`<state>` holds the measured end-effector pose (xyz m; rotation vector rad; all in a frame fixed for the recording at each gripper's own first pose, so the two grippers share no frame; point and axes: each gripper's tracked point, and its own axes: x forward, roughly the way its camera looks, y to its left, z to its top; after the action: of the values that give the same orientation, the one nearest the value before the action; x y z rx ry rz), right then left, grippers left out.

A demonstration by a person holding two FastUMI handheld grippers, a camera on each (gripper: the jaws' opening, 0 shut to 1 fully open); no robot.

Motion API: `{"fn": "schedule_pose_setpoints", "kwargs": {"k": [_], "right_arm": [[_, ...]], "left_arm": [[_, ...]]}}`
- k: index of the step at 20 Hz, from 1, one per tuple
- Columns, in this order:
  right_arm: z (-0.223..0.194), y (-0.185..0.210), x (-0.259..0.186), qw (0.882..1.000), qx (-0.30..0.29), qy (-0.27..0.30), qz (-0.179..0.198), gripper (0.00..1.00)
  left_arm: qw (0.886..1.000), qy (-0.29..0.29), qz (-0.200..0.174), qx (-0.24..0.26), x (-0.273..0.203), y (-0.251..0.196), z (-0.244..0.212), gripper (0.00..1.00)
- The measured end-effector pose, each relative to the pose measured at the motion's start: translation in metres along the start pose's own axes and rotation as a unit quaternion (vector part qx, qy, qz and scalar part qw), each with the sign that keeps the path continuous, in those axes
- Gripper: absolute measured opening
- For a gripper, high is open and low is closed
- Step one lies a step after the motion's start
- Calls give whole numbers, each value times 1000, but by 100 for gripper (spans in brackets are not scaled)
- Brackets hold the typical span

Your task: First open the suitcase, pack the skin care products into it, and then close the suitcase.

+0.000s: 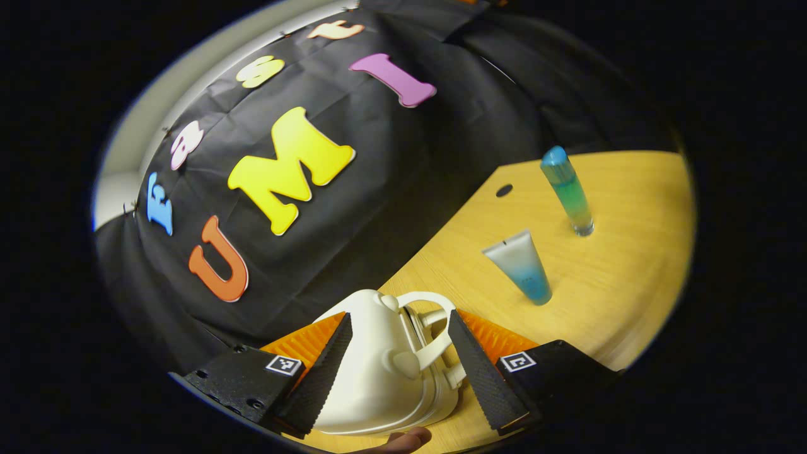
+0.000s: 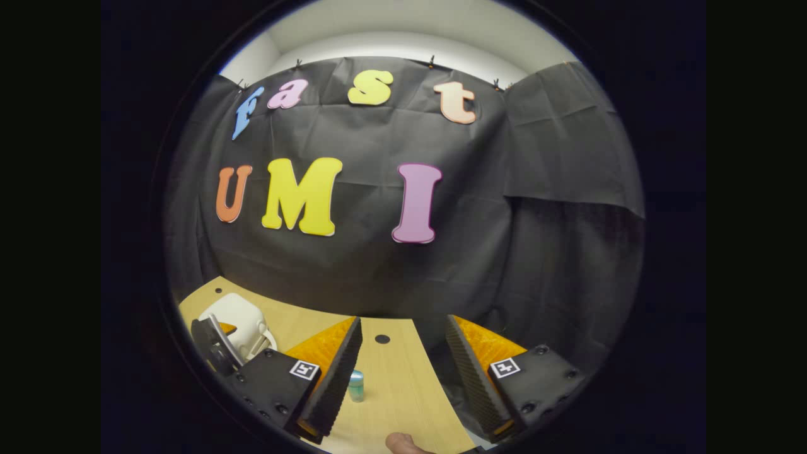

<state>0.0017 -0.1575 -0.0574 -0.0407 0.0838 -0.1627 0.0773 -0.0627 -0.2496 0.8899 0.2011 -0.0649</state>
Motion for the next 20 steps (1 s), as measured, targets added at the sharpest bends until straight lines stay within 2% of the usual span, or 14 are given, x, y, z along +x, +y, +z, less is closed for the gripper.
{"fn": "schedule_pose_setpoints", "kwargs": {"k": [3, 5, 6, 7, 9, 10, 13, 14, 15, 17, 20], "right_arm": [[-27, -14, 12, 1000, -7, 20, 1, 80], [-49, -23, 18, 999, -20, 36, 6, 80], [-57, -26, 20, 999, -21, 45, 11, 79], [-65, -29, 21, 998, -19, 52, 17, 80], [-75, -36, 23, 998, -12, 61, 27, 80], [-78, -38, 25, 997, -9, 64, 32, 80], [-86, -38, 26, 996, -5, 77, 49, 80], [-84, -37, 27, 996, -10, 75, 51, 80], [-82, -39, 23, 996, -17, 71, 47, 80], [-73, -35, 18, 997, -22, 64, 38, 80], [-62, -19, 9, 998, -5, 61, 28, 80]], "left_arm": [[997, 29, 8, 76, 23, -22, -18, 97], [991, 51, 37, 120, 32, -21, -22, 93], [988, 57, 41, 136, 38, -22, -23, 88], [983, 66, 50, 162, 38, -19, -25, 74], [971, 88, 62, 215, 43, -13, -30, 62], [967, 103, 62, 226, 47, -10, -36, 60], [961, 132, 46, 240, 46, -13, -43, 34], [959, 138, 41, 243, 46, -13, -44, 29], [958, 139, 36, 247, 42, -12, -41, 16], [959, 143, 28, 243, 40, -8, -39, 7], [969, 138, 6, 205, 35, 9, -34, 5]]}}
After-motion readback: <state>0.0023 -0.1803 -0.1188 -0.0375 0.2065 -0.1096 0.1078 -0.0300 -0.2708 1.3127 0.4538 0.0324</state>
